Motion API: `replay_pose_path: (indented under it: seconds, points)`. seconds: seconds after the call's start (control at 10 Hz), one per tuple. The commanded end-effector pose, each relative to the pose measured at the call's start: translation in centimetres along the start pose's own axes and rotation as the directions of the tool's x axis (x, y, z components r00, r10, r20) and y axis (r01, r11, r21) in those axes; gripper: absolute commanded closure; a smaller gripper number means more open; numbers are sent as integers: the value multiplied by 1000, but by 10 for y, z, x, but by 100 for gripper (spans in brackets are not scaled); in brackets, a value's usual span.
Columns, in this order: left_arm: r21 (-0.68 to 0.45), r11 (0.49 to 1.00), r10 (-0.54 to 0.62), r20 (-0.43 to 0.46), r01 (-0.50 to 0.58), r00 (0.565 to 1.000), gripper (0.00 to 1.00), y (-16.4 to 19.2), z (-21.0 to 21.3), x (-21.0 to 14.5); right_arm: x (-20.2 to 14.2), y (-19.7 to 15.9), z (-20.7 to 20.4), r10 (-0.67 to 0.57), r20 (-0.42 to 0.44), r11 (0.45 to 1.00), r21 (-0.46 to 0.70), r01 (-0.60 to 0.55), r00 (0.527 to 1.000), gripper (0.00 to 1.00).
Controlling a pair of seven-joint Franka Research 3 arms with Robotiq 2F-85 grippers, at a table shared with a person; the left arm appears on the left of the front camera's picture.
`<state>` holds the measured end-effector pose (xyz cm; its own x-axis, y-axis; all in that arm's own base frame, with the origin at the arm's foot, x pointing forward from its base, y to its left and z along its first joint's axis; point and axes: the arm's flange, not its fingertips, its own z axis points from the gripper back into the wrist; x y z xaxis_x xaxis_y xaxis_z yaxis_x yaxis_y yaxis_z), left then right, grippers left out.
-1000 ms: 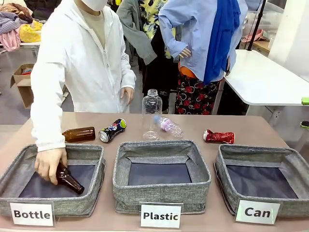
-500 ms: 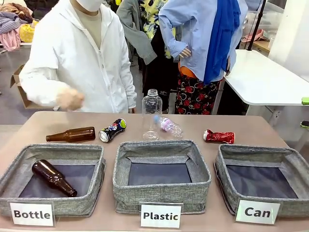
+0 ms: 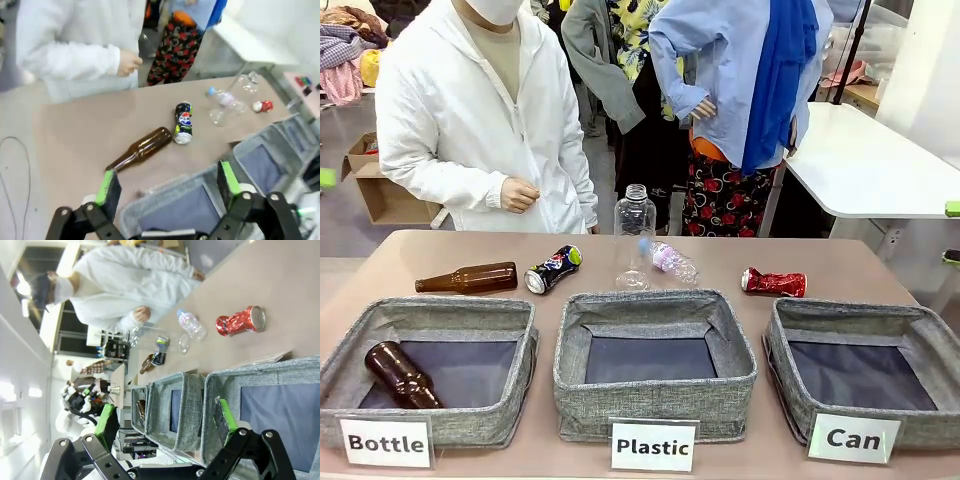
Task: Sort the can waste into the basket.
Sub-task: Pick up the can waste from the table and place it in the right Fabric basket.
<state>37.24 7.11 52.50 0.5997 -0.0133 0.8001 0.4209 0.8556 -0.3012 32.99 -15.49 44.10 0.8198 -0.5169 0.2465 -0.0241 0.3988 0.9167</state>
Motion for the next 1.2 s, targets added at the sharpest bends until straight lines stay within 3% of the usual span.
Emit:
replay_pose_path:
  seconds: [0.0,0.2,0.4,0.5,0.7,0.8,0.9,1.1]
  points:
    - [18,987,-152,-196,158,969,0,-30,-62,31,2,-1,-1,22,17,999,26,-23,1000,0]
    - [71,948,-274,-311,309,910,0,-65,-140,58,2,-1,-1,22,17,999,26,-23,1000,0]
    - [17,894,-407,-388,448,827,0,-78,-211,71,2,-1,-1,22,17,999,26,-23,1000,0]
    - [-37,877,-450,-413,479,792,0,-78,-243,73,2,-1,-1,22,17,999,26,-23,1000,0]
    - [-68,870,-466,-437,489,769,0,-72,-298,70,2,-1,-1,22,17,999,26,-23,1000,0]
    - [-34,869,-451,-466,494,761,0,-72,-301,68,2,-1,-1,22,17,999,26,-23,1000,0]
    - [-115,881,-465,-385,459,797,0,-74,-248,74,2,-1,-1,22,17,999,26,-23,1000,0]
    - [-268,877,-462,-246,398,852,0,-71,-124,51,2,-1,-1,22,17,999,26,-23,1000,0]
